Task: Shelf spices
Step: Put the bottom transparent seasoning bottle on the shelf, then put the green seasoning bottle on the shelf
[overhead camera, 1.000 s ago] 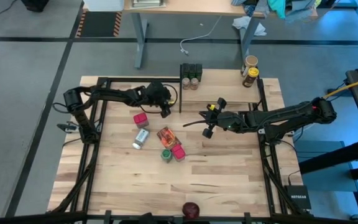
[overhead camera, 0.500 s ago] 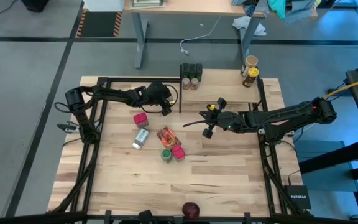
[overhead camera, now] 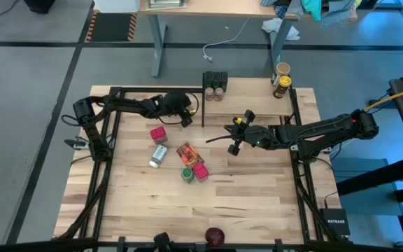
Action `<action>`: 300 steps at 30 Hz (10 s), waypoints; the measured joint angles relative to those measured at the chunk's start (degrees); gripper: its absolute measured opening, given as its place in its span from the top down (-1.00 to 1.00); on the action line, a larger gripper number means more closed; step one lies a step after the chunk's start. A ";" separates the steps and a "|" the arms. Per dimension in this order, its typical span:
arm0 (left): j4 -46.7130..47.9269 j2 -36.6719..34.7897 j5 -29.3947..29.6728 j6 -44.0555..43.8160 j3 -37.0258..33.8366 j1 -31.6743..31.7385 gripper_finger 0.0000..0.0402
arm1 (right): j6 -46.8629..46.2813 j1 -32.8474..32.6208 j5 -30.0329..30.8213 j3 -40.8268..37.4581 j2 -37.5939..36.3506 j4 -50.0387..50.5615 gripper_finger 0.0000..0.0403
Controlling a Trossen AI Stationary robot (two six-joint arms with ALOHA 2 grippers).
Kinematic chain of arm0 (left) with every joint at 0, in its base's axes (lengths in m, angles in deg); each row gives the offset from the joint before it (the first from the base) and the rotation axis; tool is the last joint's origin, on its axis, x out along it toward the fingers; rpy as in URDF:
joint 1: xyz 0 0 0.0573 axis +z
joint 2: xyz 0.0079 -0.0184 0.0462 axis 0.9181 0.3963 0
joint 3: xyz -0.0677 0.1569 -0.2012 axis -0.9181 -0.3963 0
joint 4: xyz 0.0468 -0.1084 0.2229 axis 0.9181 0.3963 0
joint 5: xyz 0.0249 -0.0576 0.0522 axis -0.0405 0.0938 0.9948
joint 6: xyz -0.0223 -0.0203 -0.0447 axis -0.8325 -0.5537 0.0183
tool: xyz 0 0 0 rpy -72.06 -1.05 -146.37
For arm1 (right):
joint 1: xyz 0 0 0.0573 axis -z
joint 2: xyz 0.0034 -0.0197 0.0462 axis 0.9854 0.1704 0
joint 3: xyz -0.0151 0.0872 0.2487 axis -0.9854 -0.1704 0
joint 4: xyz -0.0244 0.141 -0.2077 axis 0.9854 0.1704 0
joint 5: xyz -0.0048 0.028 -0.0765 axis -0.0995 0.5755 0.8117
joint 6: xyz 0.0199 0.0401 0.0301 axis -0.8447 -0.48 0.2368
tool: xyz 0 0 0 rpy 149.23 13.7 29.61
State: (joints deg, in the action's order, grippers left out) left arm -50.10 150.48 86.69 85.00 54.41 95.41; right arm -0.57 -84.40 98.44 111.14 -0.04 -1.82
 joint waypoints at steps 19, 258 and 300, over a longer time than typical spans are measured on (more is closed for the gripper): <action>-3.48 0.35 -4.52 -2.70 -2.12 2.86 -0.02 | 0.00 -0.02 0.00 0.00 0.00 -0.20 0.86; 8.76 -56.72 4.90 -8.56 -20.79 -16.84 -0.25 | 4.53 4.16 -27.71 20.46 29.52 1.22 -0.14; 12.23 -56.72 4.80 -11.27 -20.79 -16.66 -0.25 | 7.69 -6.69 -30.43 28.65 42.04 -8.44 -0.48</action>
State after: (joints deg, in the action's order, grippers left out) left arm -37.87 93.76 91.48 73.74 33.63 78.75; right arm 7.12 -91.09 68.02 139.79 42.00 -10.25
